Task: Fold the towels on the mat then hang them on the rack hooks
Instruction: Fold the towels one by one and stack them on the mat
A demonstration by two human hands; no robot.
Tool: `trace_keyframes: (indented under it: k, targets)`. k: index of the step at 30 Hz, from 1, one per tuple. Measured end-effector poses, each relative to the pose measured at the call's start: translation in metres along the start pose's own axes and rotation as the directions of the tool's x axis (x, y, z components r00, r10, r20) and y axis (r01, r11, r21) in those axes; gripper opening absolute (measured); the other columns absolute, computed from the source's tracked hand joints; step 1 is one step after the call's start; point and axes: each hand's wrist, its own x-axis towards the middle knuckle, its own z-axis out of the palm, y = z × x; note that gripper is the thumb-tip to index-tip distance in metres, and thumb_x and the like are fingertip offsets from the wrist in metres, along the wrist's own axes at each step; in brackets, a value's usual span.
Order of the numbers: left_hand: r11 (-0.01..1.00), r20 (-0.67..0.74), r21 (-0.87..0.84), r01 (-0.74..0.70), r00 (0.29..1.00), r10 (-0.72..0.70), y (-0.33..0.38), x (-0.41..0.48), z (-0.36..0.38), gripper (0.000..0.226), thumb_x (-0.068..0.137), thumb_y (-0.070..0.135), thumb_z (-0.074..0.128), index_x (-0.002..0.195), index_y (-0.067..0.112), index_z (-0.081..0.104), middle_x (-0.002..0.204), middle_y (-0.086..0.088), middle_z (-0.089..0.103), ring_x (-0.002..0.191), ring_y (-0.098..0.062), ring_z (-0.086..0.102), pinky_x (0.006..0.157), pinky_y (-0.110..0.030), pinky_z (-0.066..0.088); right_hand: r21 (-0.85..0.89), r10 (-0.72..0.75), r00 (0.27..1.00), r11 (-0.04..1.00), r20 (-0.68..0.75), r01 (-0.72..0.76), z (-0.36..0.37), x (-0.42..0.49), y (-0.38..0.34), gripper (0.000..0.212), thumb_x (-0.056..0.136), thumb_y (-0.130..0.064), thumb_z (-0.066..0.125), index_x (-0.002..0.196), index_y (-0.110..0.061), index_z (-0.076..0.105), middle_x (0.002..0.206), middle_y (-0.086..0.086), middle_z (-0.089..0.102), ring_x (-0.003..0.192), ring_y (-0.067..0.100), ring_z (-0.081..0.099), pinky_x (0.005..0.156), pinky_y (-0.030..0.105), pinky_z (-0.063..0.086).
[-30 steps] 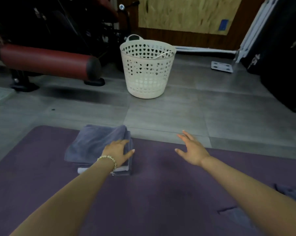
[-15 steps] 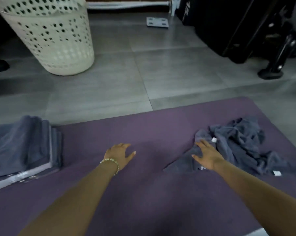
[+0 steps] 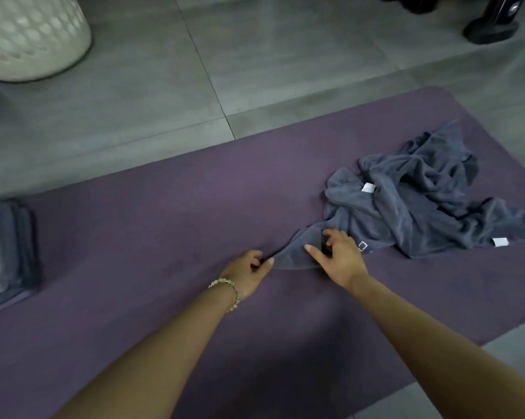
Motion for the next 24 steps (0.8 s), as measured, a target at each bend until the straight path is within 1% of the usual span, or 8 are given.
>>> trace_keyframes:
  k: [5,11,12,14,16,17,21,24]
  targets:
    - [0.994,-0.017,-0.107,0.015,1.0,-0.016,0.012,0.001,0.036,0.024,0.088,0.039,0.062,0.094,0.017,0.054,0.068,0.007,0.051,0.068,-0.013,0.047,0.067,-0.023,0.037,0.261,0.064,0.997,0.963,0.049,-0.075,0.013,-0.012,-0.002,0.03,0.092,-0.044,0.054,0.096,-0.016,0.062,0.085,0.004,0.066,0.084,0.023,0.06,0.081,0.036,0.048]
    - [0.951,-0.1,-0.307,-0.041,0.995,0.011,0.032,0.0,0.035,0.028,0.098,0.028,0.047,0.072,0.021,0.042,0.074,0.002,0.051,0.074,-0.015,0.047,0.077,-0.025,0.041,0.319,-0.069,0.998,0.945,-0.007,0.068,-0.001,-0.014,0.002,0.031,0.092,-0.039,0.057,0.105,-0.011,0.065,0.098,0.005,0.057,0.091,0.022,0.056,0.09,0.036,0.045]
    - [0.869,-0.14,-0.495,-0.023,0.989,-0.053,0.041,-0.001,0.026,0.026,0.1,0.029,0.042,0.075,0.02,0.043,0.086,-0.004,0.054,0.085,-0.017,0.049,0.091,-0.032,0.044,0.263,-0.092,0.989,0.957,-0.117,0.12,-0.01,-0.011,0.004,0.039,0.09,-0.044,0.054,0.108,-0.011,0.064,0.105,0.007,0.057,0.098,0.024,0.056,0.093,0.04,0.045]
    - [0.503,-0.148,-0.864,-0.021,0.965,-0.215,0.06,-0.004,0.001,0.019,0.103,0.027,0.032,0.096,0.018,0.048,0.113,-0.009,0.051,0.104,-0.022,0.051,0.107,-0.039,0.037,0.129,-0.112,0.925,0.977,-0.363,0.169,-0.037,0.001,0.009,0.052,0.085,-0.05,0.052,0.117,-0.01,0.06,0.123,0.011,0.055,0.116,0.03,0.049,0.102,0.046,0.038]
    - [0.184,-0.132,-0.98,-0.076,0.94,-0.315,0.074,-0.007,-0.028,0.022,0.105,0.023,0.027,0.117,0.013,0.044,0.127,-0.012,0.046,0.116,-0.026,0.051,0.104,-0.04,0.037,0.095,-0.037,0.862,0.991,-0.506,0.099,-0.066,0.013,0.017,0.063,0.082,-0.048,0.063,0.129,-0.006,0.052,0.138,0.017,0.046,0.129,0.033,0.039,0.109,0.045,0.029]
    - [0.157,-0.149,-0.983,-0.099,0.926,-0.348,0.076,-0.005,-0.04,0.022,0.105,0.022,0.027,0.114,0.011,0.044,0.126,-0.012,0.048,0.113,-0.026,0.053,0.098,-0.04,0.042,0.123,0.048,0.867,0.992,-0.496,0.016,-0.079,0.018,0.021,0.072,0.081,-0.048,0.068,0.134,-0.006,0.046,0.141,0.018,0.044,0.132,0.034,0.037,0.111,0.045,0.027]
    - [0.3,-0.191,-0.951,-0.073,0.903,-0.385,0.058,0.015,-0.057,0.044,0.103,0.036,0.031,0.125,0.004,0.049,0.13,-0.01,0.056,0.098,-0.021,0.061,0.066,-0.033,0.053,0.353,0.402,0.908,0.872,-0.118,-0.34,-0.098,0.031,0.04,0.084,0.078,-0.06,0.065,0.138,-0.008,0.039,0.137,0.014,0.051,0.127,0.035,0.046,0.108,0.044,0.036]
    - [0.444,-0.127,-0.895,0.049,0.925,-0.358,0.054,0.015,-0.049,0.057,0.098,0.049,0.034,0.138,0.009,0.041,0.137,-0.006,0.05,0.119,-0.023,0.054,0.071,-0.031,0.054,0.639,0.314,0.949,0.737,-0.039,-0.218,-0.091,0.028,0.029,0.036,0.087,-0.038,0.066,0.102,-0.005,0.063,0.097,0.007,0.067,0.101,0.024,0.062,0.083,0.027,0.048]
